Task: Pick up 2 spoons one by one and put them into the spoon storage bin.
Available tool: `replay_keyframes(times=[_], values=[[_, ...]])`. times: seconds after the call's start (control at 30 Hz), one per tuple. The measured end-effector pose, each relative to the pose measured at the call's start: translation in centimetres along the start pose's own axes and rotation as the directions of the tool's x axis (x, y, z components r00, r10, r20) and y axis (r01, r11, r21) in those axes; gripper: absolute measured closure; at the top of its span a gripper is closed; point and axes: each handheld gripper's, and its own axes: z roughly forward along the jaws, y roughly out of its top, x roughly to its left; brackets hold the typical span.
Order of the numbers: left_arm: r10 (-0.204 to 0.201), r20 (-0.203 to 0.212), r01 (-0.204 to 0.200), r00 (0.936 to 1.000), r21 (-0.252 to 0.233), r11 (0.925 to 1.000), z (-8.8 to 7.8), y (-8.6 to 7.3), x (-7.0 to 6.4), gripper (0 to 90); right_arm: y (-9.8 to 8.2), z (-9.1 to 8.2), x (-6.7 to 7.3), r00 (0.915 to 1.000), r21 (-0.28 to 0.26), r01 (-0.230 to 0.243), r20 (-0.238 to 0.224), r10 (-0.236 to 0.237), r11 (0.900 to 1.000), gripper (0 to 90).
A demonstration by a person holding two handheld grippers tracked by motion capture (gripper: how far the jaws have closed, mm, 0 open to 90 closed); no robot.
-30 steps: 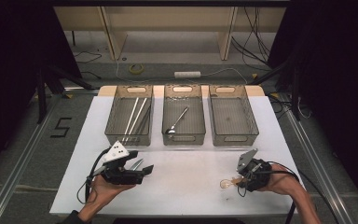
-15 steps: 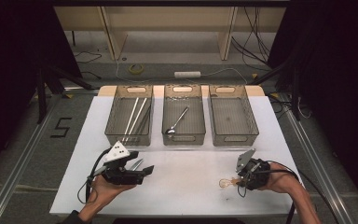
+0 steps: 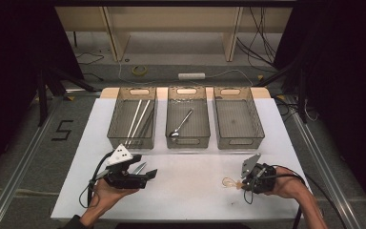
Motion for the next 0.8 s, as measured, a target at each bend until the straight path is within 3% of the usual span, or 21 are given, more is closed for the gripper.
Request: replay_keyframes(times=[0.1, 0.17, 0.27, 0.43, 0.6, 0.8], values=[[-0.002, -0.005, 0.002, 1.0, -0.003, 1.0, -0.1, 0.0, 0.2, 19.2, 0.0, -0.1, 0.0, 0.9999, -0.014, -0.005, 0.01, 0.005, 1.0, 78.4], [-0.01, -0.01, 0.01, 0.9999, -0.007, 0.9999, -0.2, 0.0, 0.4, 19.2, 0.1, -0.6, 0.0, 0.9993, -0.018, -0.037, 0.005, 0.037, 0.999, 78.5], [-0.016, -0.018, 0.015, 0.9997, -0.007, 0.9999, -0.3, 0.0, 0.7, 19.1, 0.1, -1.4, -0.2, 0.9987, -0.075, -0.04, 0.028, 0.042, 0.996, 78.5], [-0.032, -0.031, 0.031, 0.999, -0.019, 0.9993, -0.7, 0.0, 1.4, 18.2, 0.7, -3.1, -0.4, 0.9923, -0.167, -0.105, 0.047, 0.115, 0.98, 78.5], [-0.055, -0.047, 0.054, 0.9974, -0.035, 0.9979, -1.3, -0.1, 2.1, 17.1, 1.9, -4.1, -0.9, 0.9809, -0.255, -0.168, 0.053, 0.187, 0.952, 78.5], [-0.062, -0.09, 0.06, 0.994, -0.026, 0.9979, -1.9, -0.4, 2.8, 16.6, 4.4, -5.2, -2.3, 0.9606, -0.367, -0.235, 0.053, 0.273, 0.9, 78.5]])
